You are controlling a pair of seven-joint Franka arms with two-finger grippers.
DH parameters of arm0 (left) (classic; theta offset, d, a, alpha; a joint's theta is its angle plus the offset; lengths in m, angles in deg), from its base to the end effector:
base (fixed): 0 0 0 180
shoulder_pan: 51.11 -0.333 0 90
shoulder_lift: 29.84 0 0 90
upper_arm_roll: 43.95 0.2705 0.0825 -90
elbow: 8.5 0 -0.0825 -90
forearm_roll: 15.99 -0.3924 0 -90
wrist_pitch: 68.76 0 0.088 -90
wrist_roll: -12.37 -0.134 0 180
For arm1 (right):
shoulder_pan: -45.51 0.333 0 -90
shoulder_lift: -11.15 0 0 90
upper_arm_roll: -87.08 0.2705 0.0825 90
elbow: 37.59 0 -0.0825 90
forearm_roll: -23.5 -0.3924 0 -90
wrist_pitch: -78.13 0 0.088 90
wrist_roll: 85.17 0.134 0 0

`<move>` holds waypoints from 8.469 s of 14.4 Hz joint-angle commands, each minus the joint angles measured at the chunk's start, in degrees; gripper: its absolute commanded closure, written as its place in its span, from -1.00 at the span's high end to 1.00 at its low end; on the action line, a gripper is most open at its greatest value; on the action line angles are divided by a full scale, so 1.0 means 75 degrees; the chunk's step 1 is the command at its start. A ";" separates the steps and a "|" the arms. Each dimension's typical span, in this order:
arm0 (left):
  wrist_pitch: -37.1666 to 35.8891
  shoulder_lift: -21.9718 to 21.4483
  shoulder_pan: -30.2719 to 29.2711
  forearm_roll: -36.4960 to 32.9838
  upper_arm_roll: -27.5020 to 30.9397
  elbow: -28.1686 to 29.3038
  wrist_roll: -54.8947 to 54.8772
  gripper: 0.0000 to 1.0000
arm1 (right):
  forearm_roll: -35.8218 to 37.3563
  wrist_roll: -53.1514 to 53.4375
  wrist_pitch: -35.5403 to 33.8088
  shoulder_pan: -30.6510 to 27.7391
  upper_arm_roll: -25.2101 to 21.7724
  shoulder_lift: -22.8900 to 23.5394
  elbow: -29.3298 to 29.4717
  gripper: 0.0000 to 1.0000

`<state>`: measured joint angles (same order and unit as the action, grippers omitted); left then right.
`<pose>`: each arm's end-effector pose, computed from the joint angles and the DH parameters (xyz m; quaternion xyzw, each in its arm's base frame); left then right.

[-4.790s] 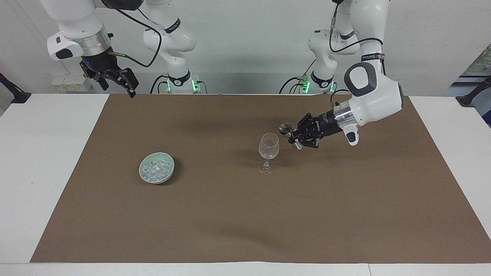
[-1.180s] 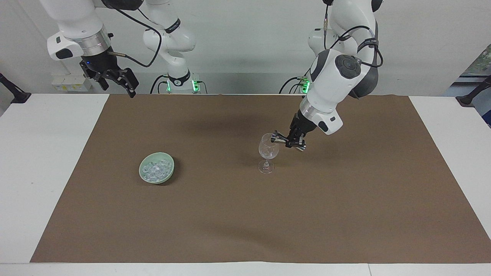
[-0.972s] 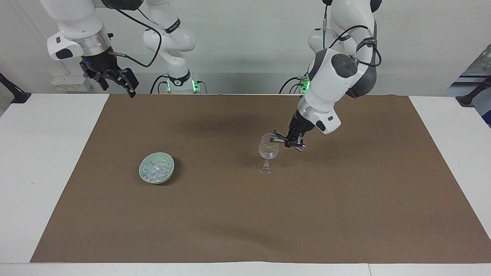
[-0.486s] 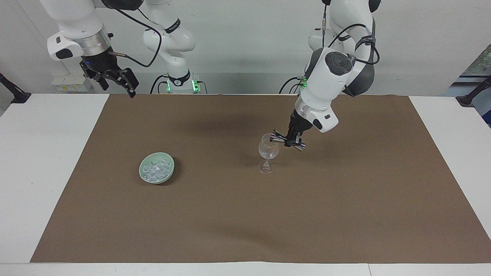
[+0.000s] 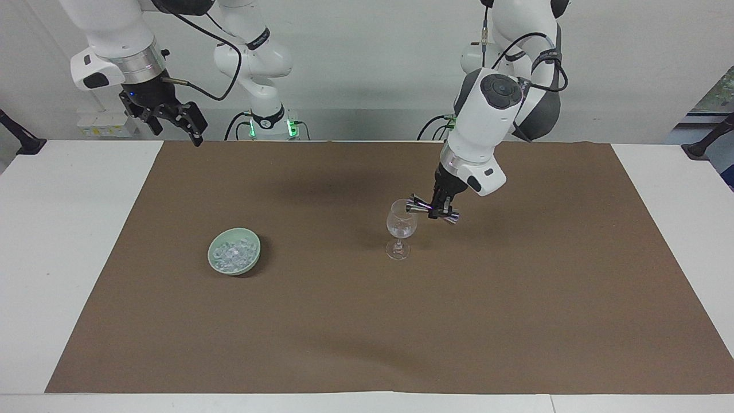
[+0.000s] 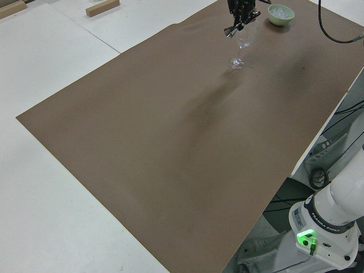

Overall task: Pour wine and add ice with both arms
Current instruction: 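Hold the metal cup tipped over the glass to pour it out, then carry the metal cup back to its spot with the left gripper, then lower the cup with the left gripper while the right gripper reaches the ice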

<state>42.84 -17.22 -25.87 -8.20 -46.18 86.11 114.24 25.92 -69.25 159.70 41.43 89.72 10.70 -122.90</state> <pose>0.5600 -0.3038 0.4156 0.7798 0.6211 -0.0454 0.0636 0.5436 -0.0197 0.5828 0.9875 -0.1533 -0.0258 0.0246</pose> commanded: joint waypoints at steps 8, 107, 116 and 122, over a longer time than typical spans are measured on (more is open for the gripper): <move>-0.0265 0.0181 0.0397 -0.0722 0.0110 -0.0509 0.0597 -1.00 | -0.0041 -0.0130 0.0128 -0.0043 0.0023 -0.0033 -0.0063 1.00; -0.1098 0.1423 -0.5720 0.8921 0.0227 0.2233 -0.6410 -1.00 | -0.0182 -0.1043 0.3618 0.0063 0.0070 0.0376 -0.2337 1.00; -0.0782 0.1388 -0.5650 0.9144 0.0216 0.2749 -0.7337 -1.00 | -0.0193 -0.1114 0.5318 0.0121 0.0081 0.1689 -0.2454 0.99; -0.0594 0.1364 -0.5579 0.9249 0.0216 0.3006 -0.7897 -1.00 | -0.0193 -0.1149 0.6337 0.0133 0.0093 0.1982 -0.3273 0.85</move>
<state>37.19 -5.66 -67.99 59.09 -44.63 106.05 57.84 25.34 -75.60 204.10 42.65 90.25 25.49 -144.95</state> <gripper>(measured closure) 0.784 0.044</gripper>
